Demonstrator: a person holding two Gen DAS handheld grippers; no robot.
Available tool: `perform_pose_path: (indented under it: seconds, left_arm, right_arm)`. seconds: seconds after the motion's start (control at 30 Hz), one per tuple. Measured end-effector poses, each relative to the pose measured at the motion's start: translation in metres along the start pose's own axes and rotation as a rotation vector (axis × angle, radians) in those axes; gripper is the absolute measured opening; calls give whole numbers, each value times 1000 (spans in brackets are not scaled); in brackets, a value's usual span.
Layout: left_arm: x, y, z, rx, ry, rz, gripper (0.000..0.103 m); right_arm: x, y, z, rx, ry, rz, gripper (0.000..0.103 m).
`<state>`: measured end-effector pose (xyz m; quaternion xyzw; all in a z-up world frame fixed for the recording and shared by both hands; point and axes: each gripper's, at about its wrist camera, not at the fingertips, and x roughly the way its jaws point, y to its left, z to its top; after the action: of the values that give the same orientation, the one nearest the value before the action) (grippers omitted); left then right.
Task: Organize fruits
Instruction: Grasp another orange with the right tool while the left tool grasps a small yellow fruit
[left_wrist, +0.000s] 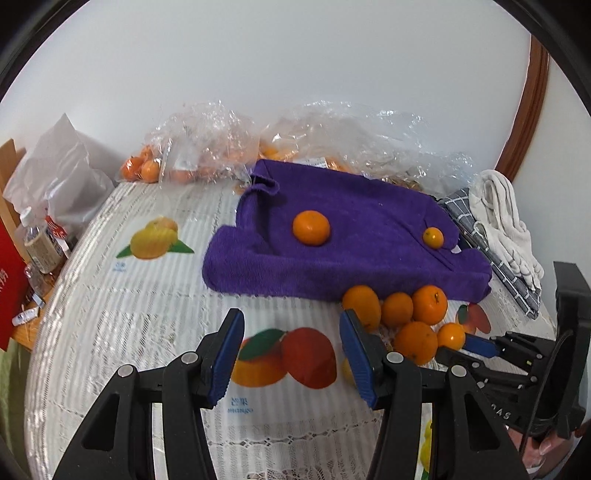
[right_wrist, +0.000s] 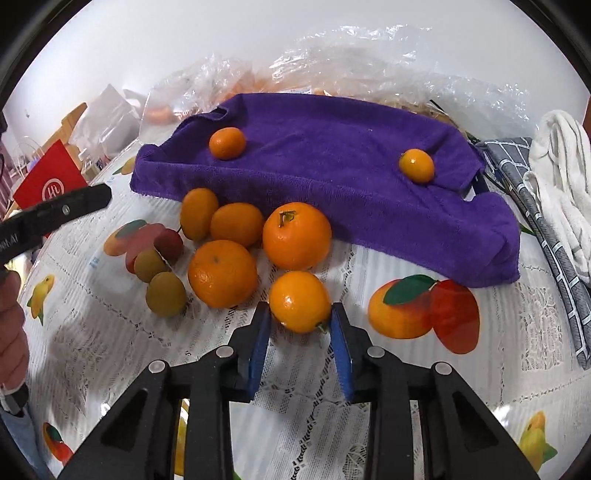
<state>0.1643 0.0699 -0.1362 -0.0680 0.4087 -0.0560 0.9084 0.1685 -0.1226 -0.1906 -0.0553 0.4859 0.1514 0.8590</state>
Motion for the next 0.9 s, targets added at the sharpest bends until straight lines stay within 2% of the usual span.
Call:
perform_pose_path:
  seconds: [0.1,0.27,0.4,0.47,0.73,0.8,0.9]
  left_arm:
    - [4,-1,-4,-2,17,3,51]
    - [8,-6,-9,16,31,-2,51]
    - [13,-12,-13,21,60,-72,51]
    - [14,-15,-15,34,67,-83,51]
    - [28,-26,-23,22,129,-156,51]
    - [32,-29,-24,20,131,-145,50]
    - [38,-32,-25,15,144,-141,38]
  right_arm:
    - [-10,-8,0,-6,-29,-31,32]
    - [-23,-48,8,88,-97,-85,32]
    - [-20,-68,4,145,-125,-90,32]
    - [-17,-76,2,167,-124,-91,32]
    - [-12,-81,-1,201,-121,-58,32]
    - [-10,-81,-3,205,-113,-56,32]
    - [-7,-79,-4,198,-95,-54,32]
